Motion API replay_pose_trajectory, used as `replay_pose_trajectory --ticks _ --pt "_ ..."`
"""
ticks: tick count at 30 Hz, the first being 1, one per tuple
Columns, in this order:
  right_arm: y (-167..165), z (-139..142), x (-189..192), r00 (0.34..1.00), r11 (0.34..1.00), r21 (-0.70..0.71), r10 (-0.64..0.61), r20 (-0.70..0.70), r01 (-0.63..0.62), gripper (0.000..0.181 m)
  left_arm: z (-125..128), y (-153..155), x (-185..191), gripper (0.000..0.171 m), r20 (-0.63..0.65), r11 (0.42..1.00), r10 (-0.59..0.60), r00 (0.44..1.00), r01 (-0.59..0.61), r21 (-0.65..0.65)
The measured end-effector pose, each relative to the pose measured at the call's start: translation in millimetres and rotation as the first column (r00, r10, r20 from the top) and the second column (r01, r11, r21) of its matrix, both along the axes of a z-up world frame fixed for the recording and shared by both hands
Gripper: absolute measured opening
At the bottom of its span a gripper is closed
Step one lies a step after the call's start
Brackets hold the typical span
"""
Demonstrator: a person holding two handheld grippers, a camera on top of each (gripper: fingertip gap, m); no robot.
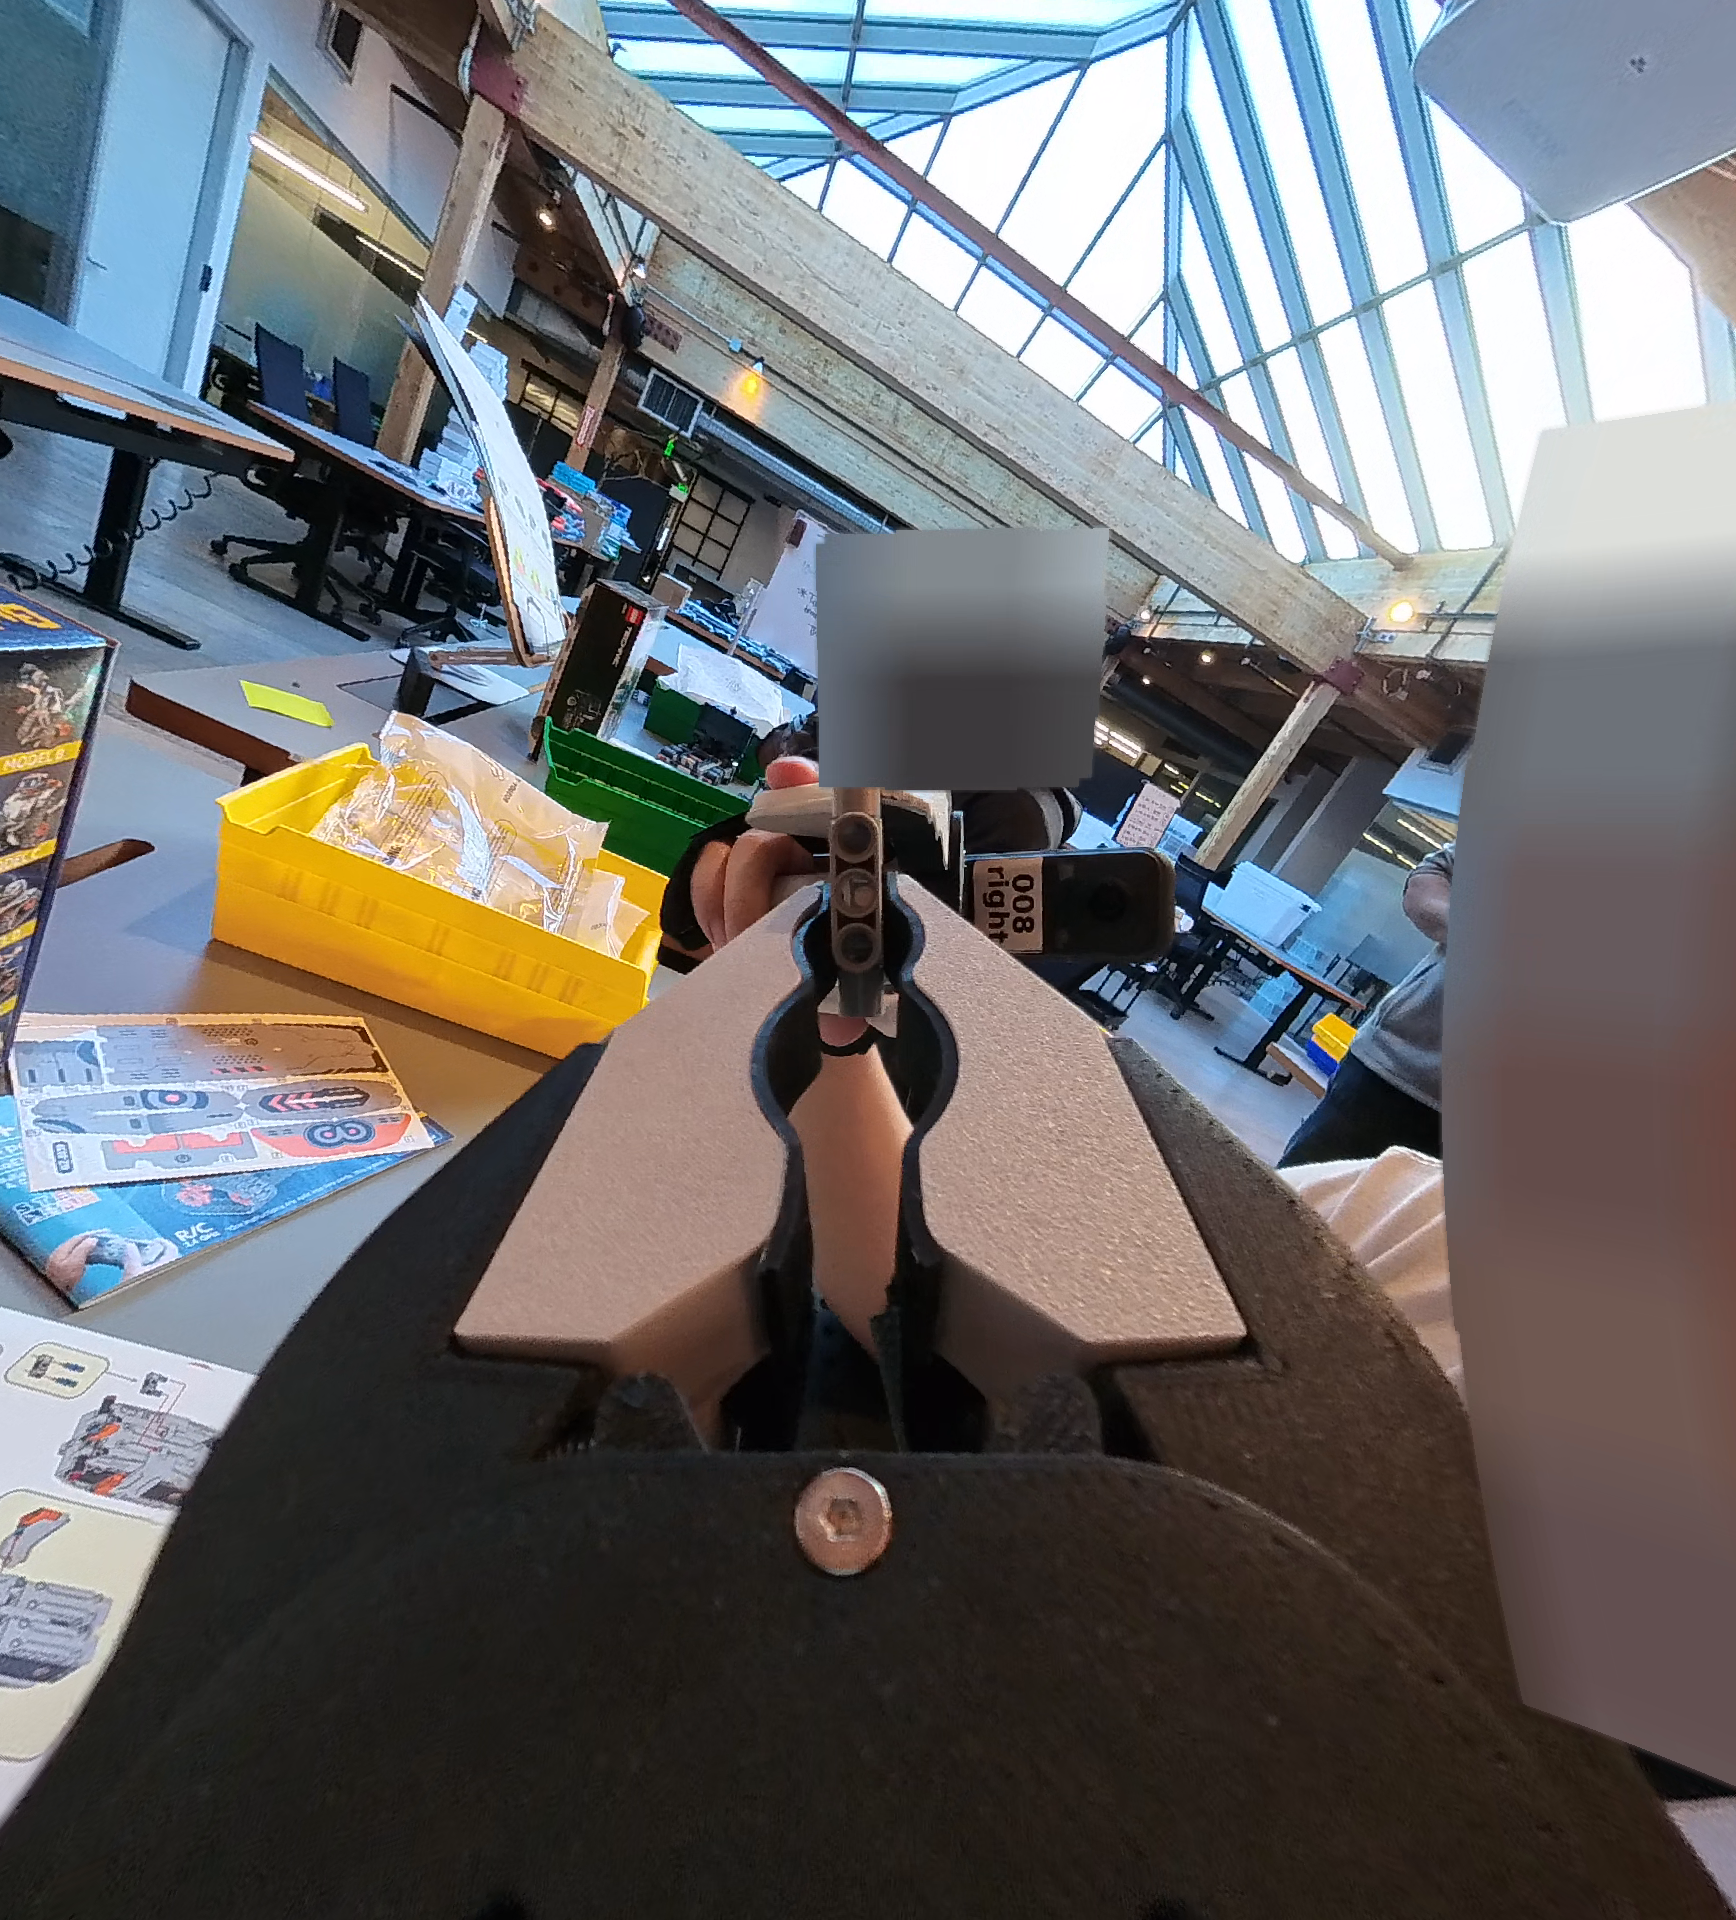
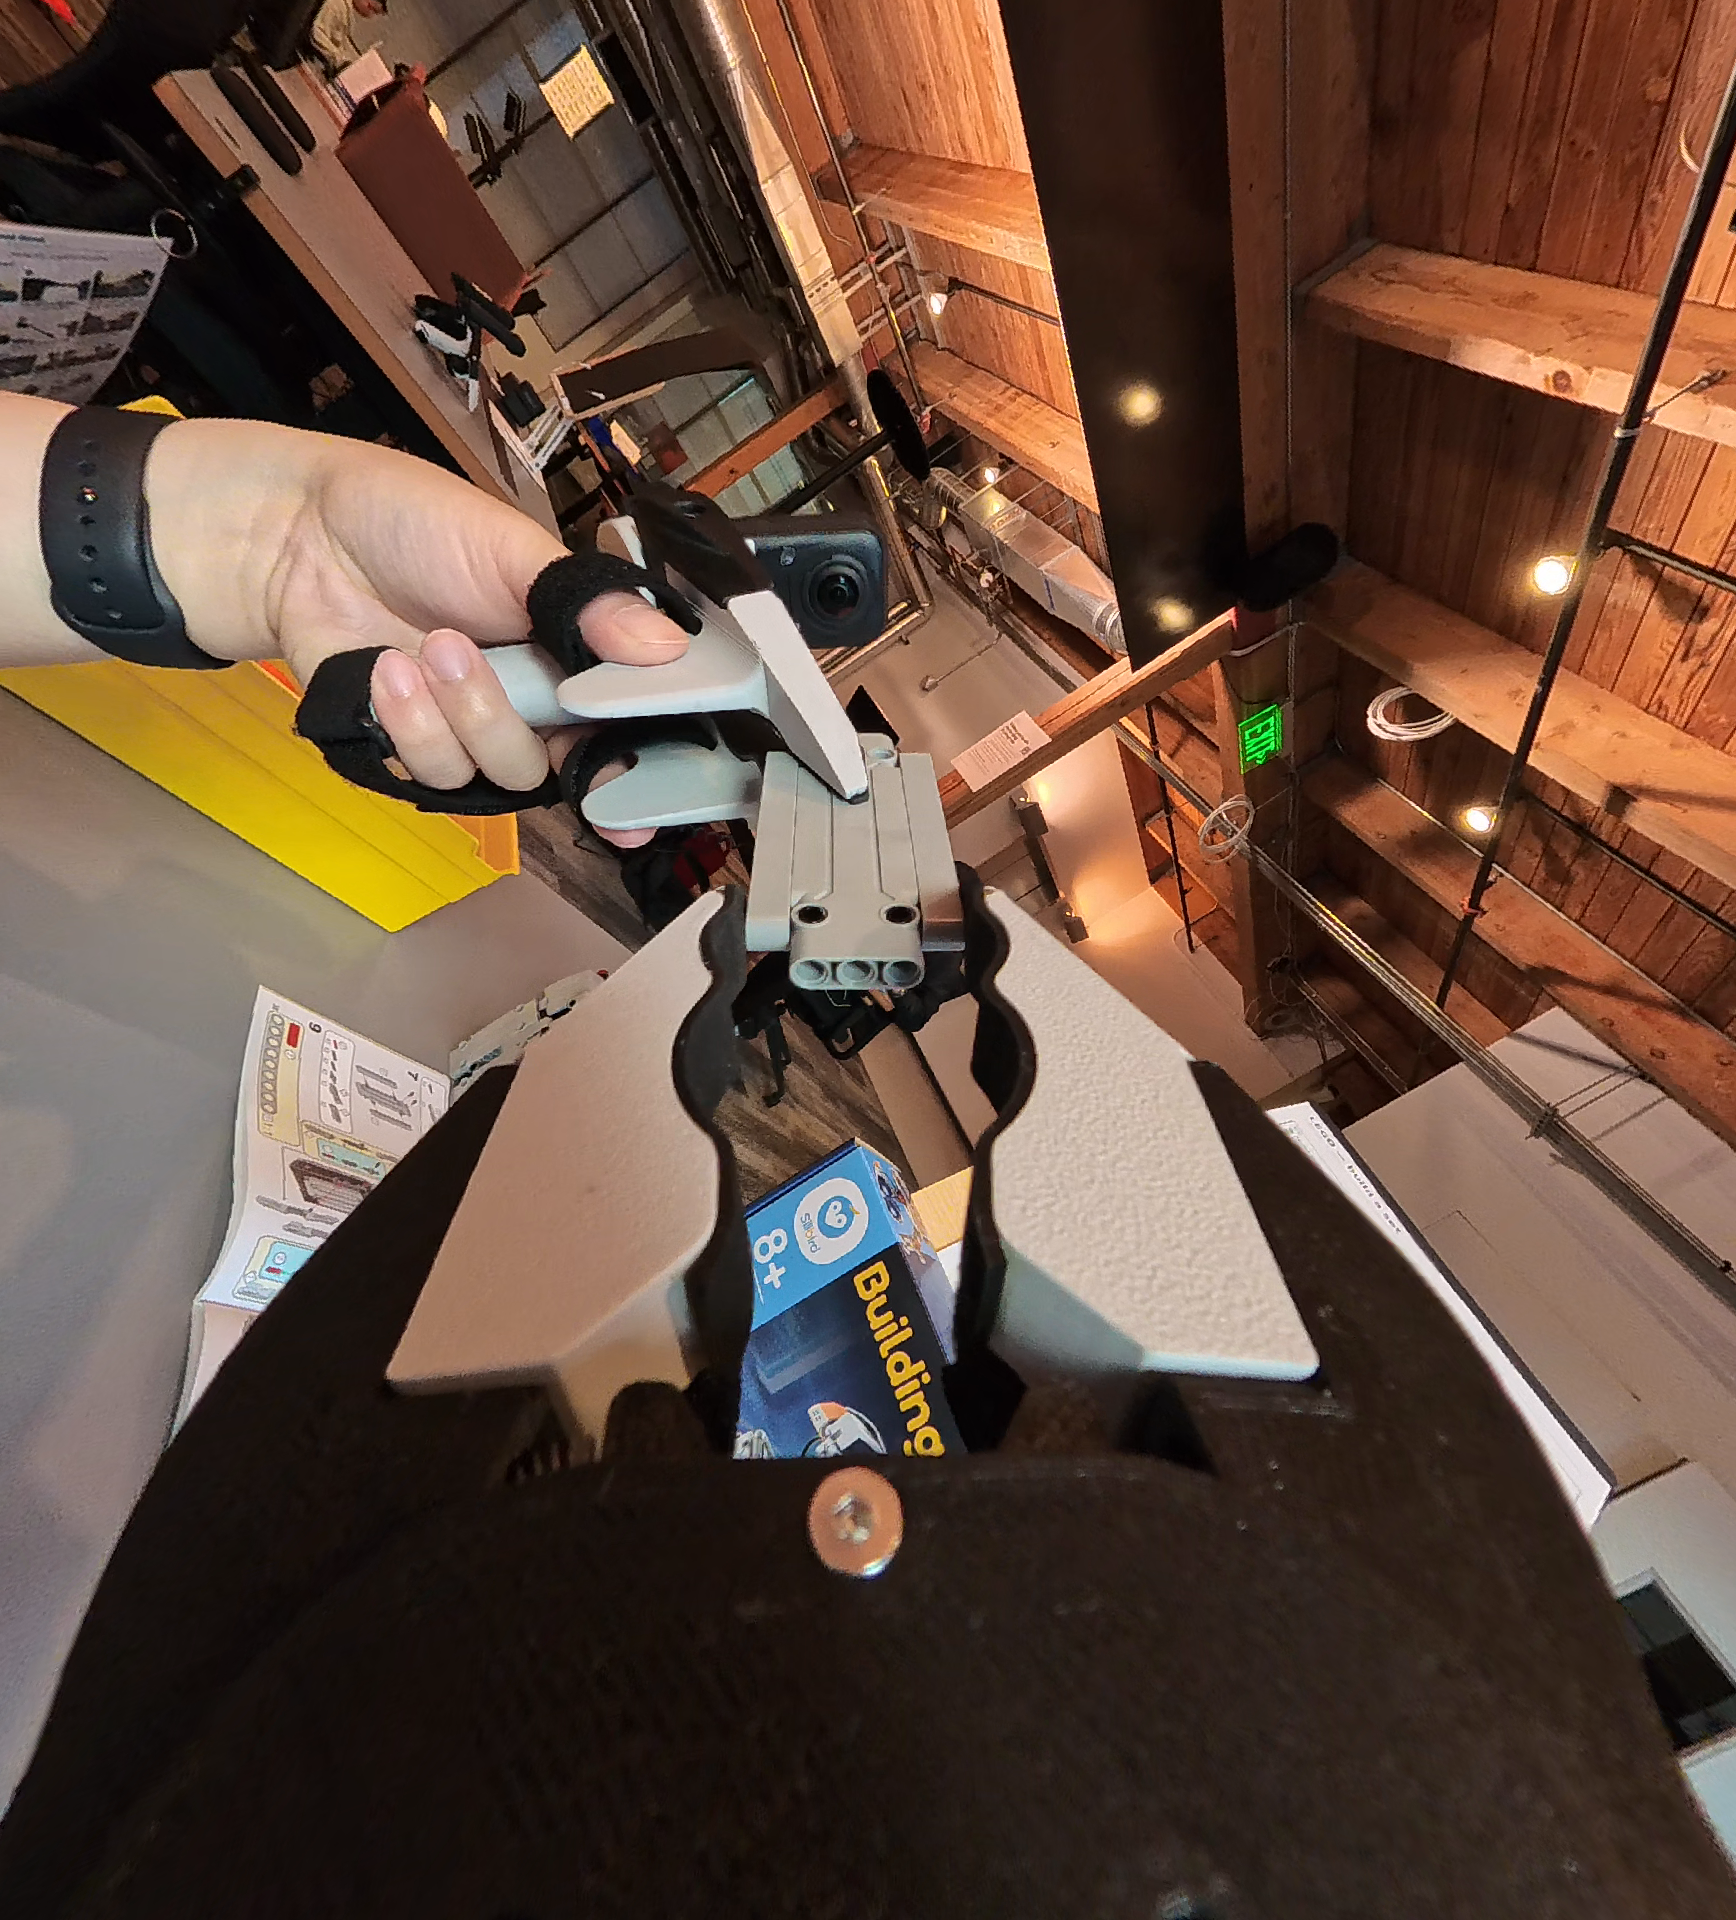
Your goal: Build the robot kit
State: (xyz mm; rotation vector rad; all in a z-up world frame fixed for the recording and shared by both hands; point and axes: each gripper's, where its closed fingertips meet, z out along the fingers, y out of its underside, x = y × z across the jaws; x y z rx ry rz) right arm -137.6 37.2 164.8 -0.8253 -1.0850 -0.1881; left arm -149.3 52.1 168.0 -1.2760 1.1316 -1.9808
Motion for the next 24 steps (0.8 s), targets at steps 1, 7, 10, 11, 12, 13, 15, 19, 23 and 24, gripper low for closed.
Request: replay_pose_trajectory --ticks 1,7,10,11,12,13,15,19,23,24 --pt "-0.6 0.1 -0.1 1.000 1.000 0.003 0.001 0.001 -0.001 0.041 -0.1 -0.3 0.1 0.004 0.000 1.000 -0.005 1.000 0.005 -0.004" --pt "0.9 -1.0 1.1 1.000 1.000 0.002 -0.007 0.009 0.007 0.041 -0.9 0.5 0.8 0.004 -0.005 1.000 -0.001 1.000 0.001 -0.005" --pt "1.2 -1.4 1.3 1.000 1.000 0.002 -0.007 0.010 0.007 0.041 -1.2 0.7 0.7 0.004 -0.006 1.000 -0.001 1.000 0.000 -0.006" --pt "1.2 -1.4 1.3 1.000 1.000 0.003 -0.007 0.009 0.007 0.041 -1.1 0.8 0.6 0.004 -0.006 1.000 0.000 1.000 0.000 -0.006" --pt "1.1 -1.3 1.3 1.000 1.000 0.005 -0.006 0.010 0.006 0.041 -1.0 0.7 0.6 0.004 -0.005 1.000 -0.001 1.000 0.001 -0.006" --pt "1.0 -1.2 1.1 1.000 1.000 0.004 -0.006 0.009 0.006 0.041 -1.0 0.7 0.4 0.004 -0.005 1.000 -0.001 1.000 0.001 -0.007" --pt "0.6 -0.6 0.5 1.000 1.000 0.006 -0.004 0.007 0.004 0.041 -0.4 0.3 -0.2 0.004 -0.002 1.000 -0.006 1.000 0.006 -0.010" --pt "1.5 -1.2 0.9 1.000 1.000 0.003 -0.012 0.010 0.012 0.041 -0.6 0.8 -0.1 0.004 -0.004 1.000 -0.001 1.000 0.001 -0.009" --pt "-0.5 0.1 0.5 1.000 1.000 0.014 -0.005 0.007 0.005 0.041 0.3 -1.0 -0.3 0.004 0.000 1.000 -0.008 1.000 0.008 -0.010" --pt "-1.0 0.3 0.3 1.000 1.000 0.014 -0.003 0.006 0.003 0.041 0.5 -1.3 -0.6 0.004 0.000 1.000 -0.010 1.000 0.010 -0.009"
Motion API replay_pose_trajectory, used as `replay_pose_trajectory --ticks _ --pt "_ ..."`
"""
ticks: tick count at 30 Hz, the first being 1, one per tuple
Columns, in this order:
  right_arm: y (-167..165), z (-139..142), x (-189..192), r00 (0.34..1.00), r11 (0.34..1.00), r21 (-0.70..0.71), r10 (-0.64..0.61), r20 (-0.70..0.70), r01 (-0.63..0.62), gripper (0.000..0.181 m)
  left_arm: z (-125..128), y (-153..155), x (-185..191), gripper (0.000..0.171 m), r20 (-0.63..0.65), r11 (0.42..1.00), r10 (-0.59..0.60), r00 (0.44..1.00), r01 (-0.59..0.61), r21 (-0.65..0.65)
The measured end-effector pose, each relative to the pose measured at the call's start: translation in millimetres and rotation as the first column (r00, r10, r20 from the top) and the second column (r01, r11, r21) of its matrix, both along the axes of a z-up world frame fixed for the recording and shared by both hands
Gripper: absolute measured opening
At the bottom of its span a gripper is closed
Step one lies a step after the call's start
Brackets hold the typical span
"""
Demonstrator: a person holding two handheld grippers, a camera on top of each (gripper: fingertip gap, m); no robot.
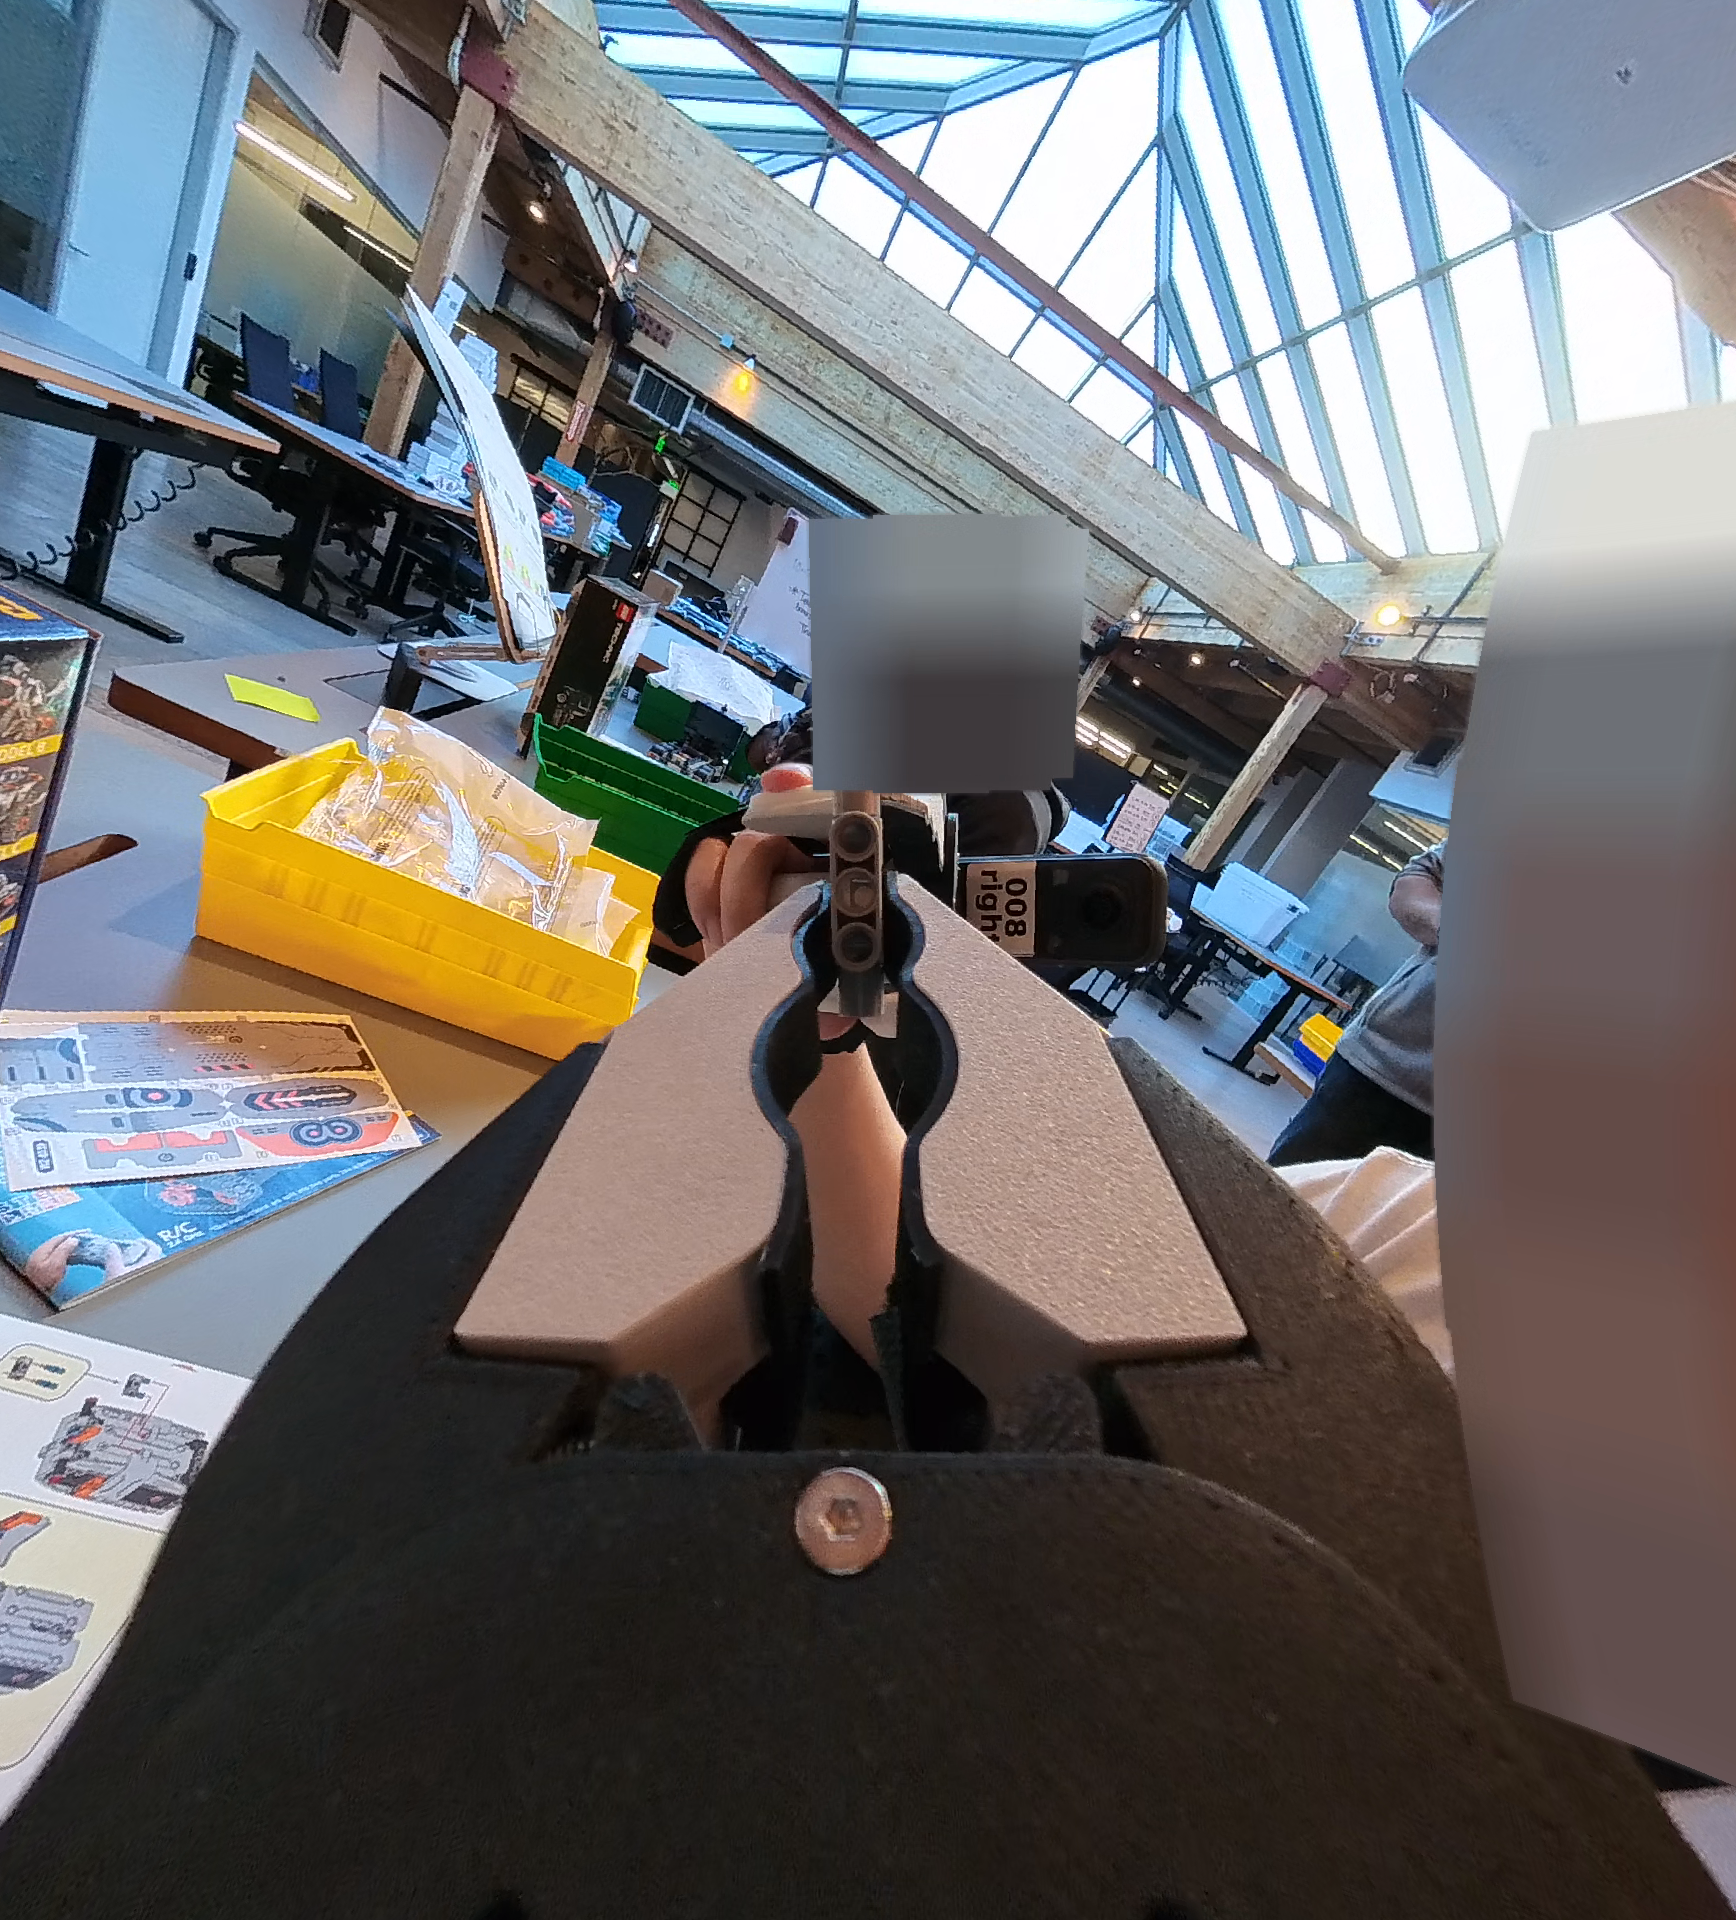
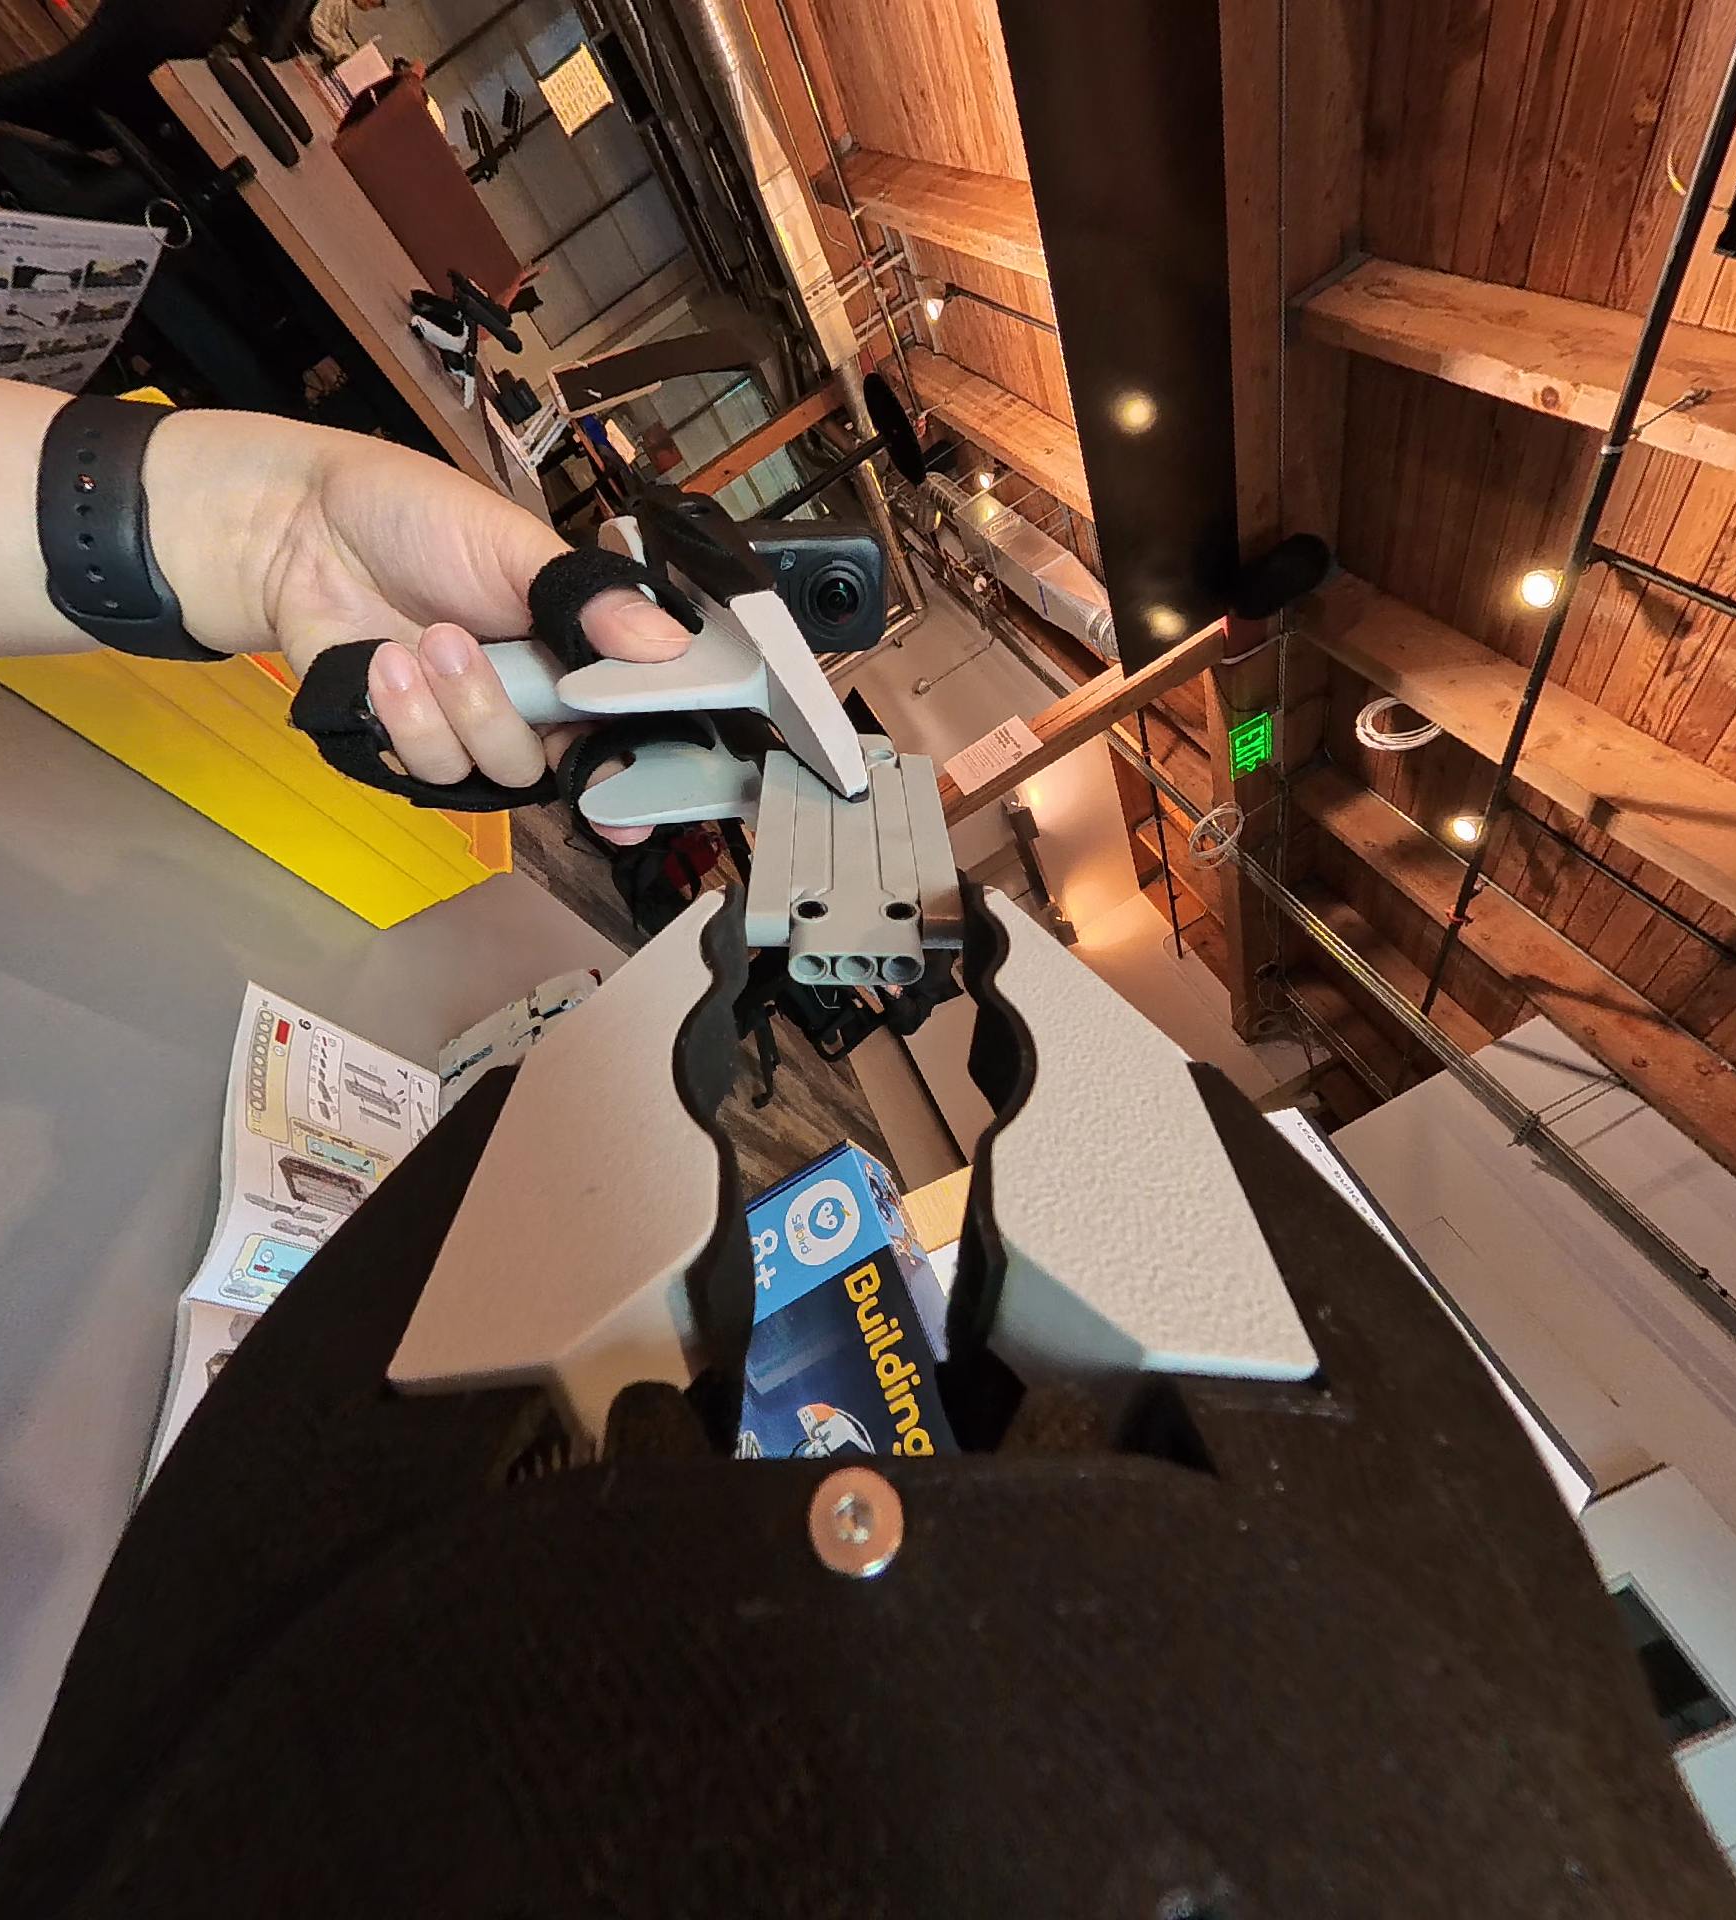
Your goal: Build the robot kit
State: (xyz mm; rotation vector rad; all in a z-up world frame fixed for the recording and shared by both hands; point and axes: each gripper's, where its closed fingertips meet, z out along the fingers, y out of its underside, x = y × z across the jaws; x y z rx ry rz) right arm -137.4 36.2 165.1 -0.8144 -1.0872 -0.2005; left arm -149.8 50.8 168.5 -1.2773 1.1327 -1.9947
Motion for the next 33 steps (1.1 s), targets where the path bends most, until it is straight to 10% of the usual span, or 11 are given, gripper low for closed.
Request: replay_pose_trajectory --ticks 11,20,33 --pt "0.3 0.8 0.7 1.000 0.997 -0.074 0.013 -0.026 -0.015 0.040 0.8 -1.9 0.6 0.004 0.001 1.000 0.005 1.000 -0.005 0.008" --pt "20.8 -4.9 1.8 0.961 0.955 -0.127 -0.258 0.096 0.269 0.047 -6.8 7.2 11.2 0.004 -0.039 0.989 0.132 0.991 -0.128 0.078" --pt "27.8 -12.0 2.4 0.934 0.923 -0.162 -0.326 0.147 0.348 0.043 -10.2 4.9 13.8 0.004 -0.055 0.988 0.127 0.990 -0.121 0.094"
